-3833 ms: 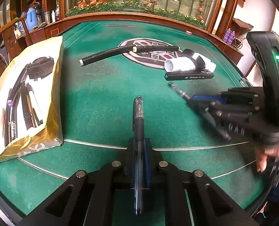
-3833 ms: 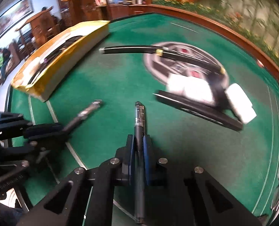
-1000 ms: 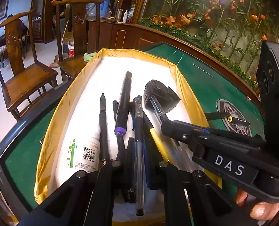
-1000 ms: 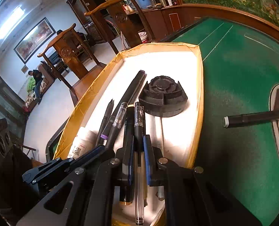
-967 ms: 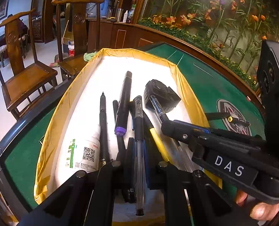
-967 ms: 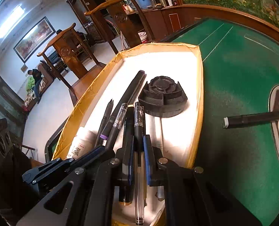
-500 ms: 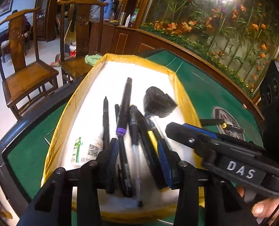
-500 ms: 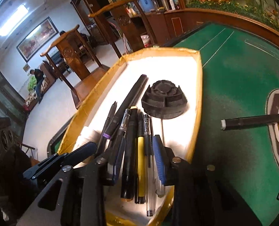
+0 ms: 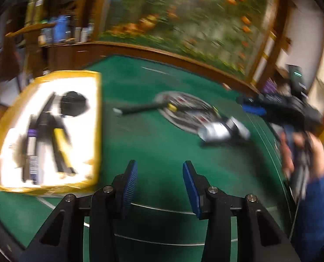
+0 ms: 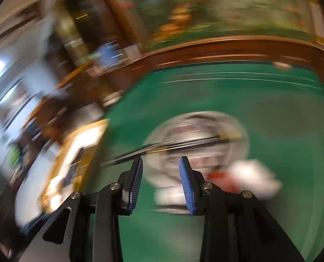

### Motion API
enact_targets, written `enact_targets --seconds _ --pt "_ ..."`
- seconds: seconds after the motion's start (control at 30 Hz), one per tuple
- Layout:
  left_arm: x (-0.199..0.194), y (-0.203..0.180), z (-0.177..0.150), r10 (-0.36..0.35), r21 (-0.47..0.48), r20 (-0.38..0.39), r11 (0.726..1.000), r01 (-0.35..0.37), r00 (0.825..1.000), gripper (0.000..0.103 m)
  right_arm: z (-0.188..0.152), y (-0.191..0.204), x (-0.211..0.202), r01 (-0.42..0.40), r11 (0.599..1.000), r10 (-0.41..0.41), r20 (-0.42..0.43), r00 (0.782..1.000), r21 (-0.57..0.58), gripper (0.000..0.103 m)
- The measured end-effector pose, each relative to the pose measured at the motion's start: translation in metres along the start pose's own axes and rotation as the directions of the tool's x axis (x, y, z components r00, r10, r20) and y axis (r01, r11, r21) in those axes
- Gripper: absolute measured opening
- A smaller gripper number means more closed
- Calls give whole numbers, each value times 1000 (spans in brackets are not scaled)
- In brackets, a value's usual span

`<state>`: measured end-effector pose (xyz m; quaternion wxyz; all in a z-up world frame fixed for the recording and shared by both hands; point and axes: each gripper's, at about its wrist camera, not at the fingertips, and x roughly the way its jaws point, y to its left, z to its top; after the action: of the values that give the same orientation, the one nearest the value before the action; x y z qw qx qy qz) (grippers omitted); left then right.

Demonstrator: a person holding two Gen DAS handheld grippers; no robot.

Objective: Organize rigid objects
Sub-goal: 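Grasp a thick black marker with the left tool while the right tool grasps a white pill bottle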

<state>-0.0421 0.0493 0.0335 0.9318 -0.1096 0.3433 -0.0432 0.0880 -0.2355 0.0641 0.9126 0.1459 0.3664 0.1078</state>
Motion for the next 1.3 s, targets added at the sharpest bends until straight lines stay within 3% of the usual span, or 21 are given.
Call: enact_targets --seconds 0.1,0.23,0.33,0.4,0.53,0.63,0.77,0.93,1.0,1.07,1.1,1.3 --pt "14 -18 -7 -17 48 -50 999 20 999 45 7 -64 27 60 987 -51 -61 997 147 36" --pt "18 -21 -12 -25 62 -83 998 30 996 45 0 -88 54 -55 968 85 -115 990 247 35" --pt "15 -19 -12 -20 65 -81 998 25 997 45 -8 -75 55 -104 963 146 -161 976 247 35" --pt "13 -18 -12 -18 62 -83 998 23 996 45 -18 -58 50 -149 960 201 -215 956 235 35" --pt "14 -18 -15 -31 65 -93 997 37 995 45 -50 -21 36 -181 970 223 -291 930 163 36" --pt "16 -21 -17 -43 72 -117 996 51 992 45 -62 -3 19 -258 958 285 -296 912 128 36" --pt "14 -29 -20 -61 82 -129 994 72 990 45 -67 8 -7 -250 968 237 -258 936 -18 50" --pt "12 -36 -22 -94 57 -154 993 104 984 45 -84 16 -2 -259 954 203 -315 927 -149 51" --pt "11 -37 -23 -134 13 -179 990 138 975 45 -88 23 2 -246 949 175 -319 931 -197 47" --pt "10 -37 -25 -196 -76 -221 980 183 955 45 -93 31 3 -204 937 111 -311 944 -284 35" --pt "10 -37 -26 -209 -106 -238 976 189 948 46 -94 36 4 -194 935 100 -304 947 -297 35" --pt "8 -52 -32 -146 -178 -287 979 97 947 53 -89 34 -15 -173 942 106 -233 967 -289 35"
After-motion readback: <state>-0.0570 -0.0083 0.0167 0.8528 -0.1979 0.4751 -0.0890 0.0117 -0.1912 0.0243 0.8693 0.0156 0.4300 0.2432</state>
